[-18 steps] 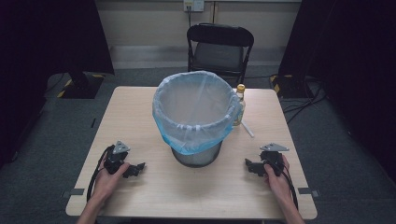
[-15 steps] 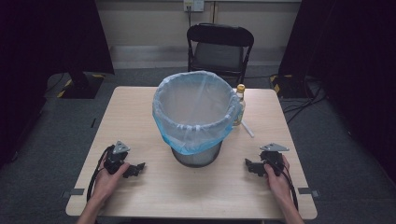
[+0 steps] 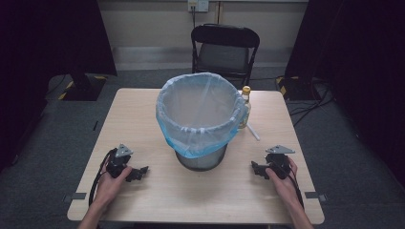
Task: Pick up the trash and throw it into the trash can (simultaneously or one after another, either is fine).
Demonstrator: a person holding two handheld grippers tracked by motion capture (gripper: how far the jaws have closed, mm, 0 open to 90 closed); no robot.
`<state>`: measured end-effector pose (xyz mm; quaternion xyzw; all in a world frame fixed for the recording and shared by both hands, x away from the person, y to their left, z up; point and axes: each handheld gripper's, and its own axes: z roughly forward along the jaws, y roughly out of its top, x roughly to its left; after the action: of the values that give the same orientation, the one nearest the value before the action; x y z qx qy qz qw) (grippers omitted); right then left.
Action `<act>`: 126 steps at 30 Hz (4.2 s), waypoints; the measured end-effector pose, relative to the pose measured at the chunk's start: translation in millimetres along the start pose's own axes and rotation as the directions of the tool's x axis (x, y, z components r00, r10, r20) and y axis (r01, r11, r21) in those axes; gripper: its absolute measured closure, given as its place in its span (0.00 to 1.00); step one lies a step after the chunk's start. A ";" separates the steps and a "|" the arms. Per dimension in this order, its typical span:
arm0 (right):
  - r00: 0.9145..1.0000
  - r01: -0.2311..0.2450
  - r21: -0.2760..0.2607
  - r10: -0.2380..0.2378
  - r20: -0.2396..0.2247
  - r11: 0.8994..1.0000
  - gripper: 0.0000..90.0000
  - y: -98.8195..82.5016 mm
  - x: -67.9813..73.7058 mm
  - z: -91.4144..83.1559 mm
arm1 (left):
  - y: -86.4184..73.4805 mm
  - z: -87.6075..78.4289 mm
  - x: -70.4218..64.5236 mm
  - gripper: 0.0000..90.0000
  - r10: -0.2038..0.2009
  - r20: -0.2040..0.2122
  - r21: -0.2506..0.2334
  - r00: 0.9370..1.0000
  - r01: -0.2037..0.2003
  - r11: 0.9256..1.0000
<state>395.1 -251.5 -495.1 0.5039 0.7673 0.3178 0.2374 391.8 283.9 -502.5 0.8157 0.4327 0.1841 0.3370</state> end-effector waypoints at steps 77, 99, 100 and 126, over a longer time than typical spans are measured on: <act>0.989 0.001 -0.053 -0.009 -0.146 0.999 0.20 152.6 -23.3 100.6 | 0.0 0.0 0.2 0.00 0.000 0.006 0.003 1.000 0.000 1.000; 0.989 -0.003 -0.064 -0.006 -0.147 0.998 0.28 148.4 -17.6 114.9 | -0.1 0.2 0.0 0.00 -0.004 0.005 0.000 1.000 0.004 1.000; 0.989 -0.002 -0.061 -0.007 -0.144 0.998 0.29 148.7 -16.7 114.4 | -0.1 0.2 0.0 0.00 -0.004 0.005 0.000 1.000 0.004 1.000; 0.982 -0.070 -0.083 0.054 -0.181 0.994 0.30 153.5 -20.4 89.9 | -0.1 -0.1 -0.2 0.00 -0.002 0.000 0.000 1.000 0.002 1.000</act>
<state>559.9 -203.5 -444.1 0.4858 0.7545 0.4028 0.1800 391.6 283.8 -502.6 0.8153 0.4336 0.1833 0.3372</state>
